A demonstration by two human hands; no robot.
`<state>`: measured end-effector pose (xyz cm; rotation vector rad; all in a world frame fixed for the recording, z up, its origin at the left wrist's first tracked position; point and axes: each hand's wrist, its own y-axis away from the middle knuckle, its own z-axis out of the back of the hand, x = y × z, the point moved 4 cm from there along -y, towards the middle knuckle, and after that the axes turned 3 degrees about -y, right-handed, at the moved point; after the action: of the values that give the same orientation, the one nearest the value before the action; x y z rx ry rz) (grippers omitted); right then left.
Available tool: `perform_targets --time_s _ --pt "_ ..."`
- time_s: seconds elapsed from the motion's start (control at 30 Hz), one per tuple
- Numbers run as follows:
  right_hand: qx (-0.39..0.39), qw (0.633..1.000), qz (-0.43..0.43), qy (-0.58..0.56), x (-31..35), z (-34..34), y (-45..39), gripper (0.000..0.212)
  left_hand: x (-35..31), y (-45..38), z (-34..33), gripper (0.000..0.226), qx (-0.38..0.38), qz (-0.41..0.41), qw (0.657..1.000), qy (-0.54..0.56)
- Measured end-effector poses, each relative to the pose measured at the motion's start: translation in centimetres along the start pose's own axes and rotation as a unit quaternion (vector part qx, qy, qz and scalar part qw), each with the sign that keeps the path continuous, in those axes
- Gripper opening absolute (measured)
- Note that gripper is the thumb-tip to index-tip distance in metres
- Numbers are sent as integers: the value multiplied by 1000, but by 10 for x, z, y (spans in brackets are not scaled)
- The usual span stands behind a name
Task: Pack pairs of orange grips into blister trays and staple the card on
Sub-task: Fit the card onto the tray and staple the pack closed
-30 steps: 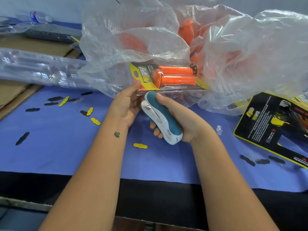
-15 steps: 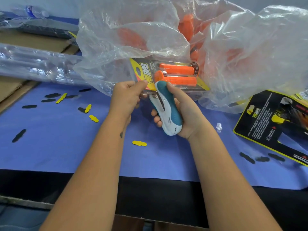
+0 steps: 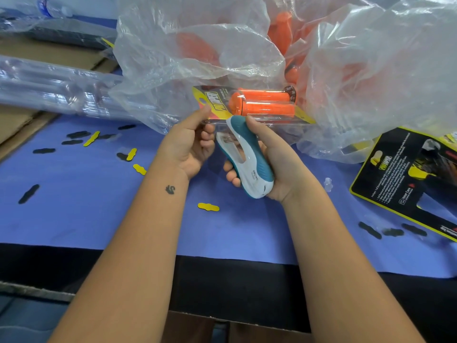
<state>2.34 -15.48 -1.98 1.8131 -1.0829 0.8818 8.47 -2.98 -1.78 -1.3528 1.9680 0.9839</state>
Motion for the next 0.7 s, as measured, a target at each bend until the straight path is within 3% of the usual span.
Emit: perform_targets --time_s 0.2,0.33,0.7 --pt "-7 1000 21 -2 0 0 0 57 -3 1 -4 22 22 -71 992 -97" --pt "-11 999 33 -5 3 1 0 57 -4 0 -2 23 -7 -105 981 -162" --pt "-23 999 34 -32 4 1 -2 59 -4 2 -5 36 -2 -144 969 -199"
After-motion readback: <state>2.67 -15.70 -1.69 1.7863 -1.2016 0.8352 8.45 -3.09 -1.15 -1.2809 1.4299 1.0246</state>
